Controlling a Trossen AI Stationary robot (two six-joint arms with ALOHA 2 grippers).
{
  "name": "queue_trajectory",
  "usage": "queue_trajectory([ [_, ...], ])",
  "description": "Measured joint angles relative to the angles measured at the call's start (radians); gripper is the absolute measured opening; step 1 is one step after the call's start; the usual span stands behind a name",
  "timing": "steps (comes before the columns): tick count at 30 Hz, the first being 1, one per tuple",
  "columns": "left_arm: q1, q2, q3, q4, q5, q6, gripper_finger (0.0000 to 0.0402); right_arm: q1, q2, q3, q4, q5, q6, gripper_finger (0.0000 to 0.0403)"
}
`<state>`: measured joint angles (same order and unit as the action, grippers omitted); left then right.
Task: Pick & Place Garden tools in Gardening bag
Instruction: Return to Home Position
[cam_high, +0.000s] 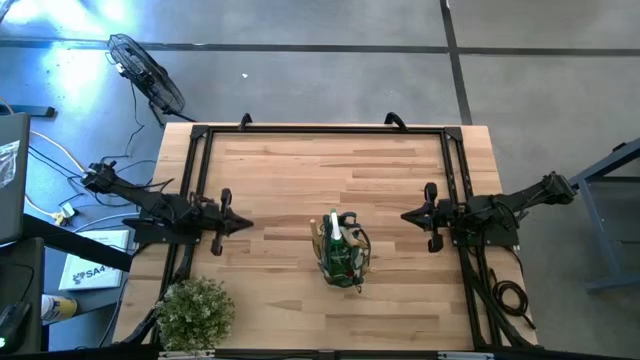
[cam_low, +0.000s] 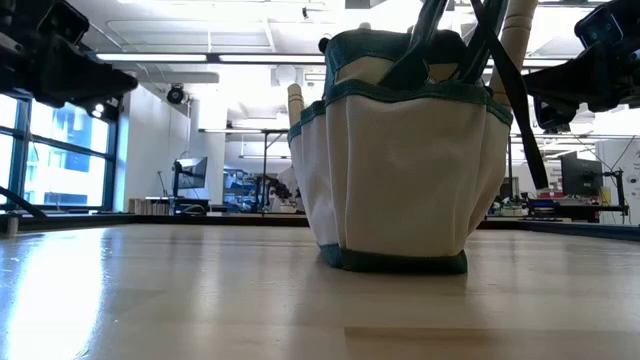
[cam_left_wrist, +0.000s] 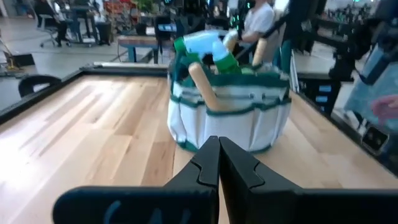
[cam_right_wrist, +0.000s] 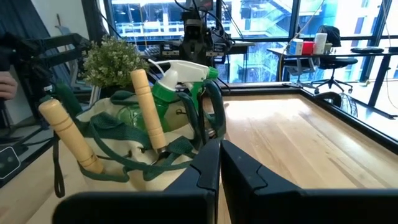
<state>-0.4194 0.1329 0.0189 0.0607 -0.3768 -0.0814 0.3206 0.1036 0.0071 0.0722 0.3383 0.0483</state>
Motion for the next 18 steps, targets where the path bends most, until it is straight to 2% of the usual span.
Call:
queue_trajectory([
  [18,0.0,0.004,0.001,-0.018,0.0,-0.002,0.0,0.0,0.0,-0.002,0.009,0.0,0.0,0.0005],
])
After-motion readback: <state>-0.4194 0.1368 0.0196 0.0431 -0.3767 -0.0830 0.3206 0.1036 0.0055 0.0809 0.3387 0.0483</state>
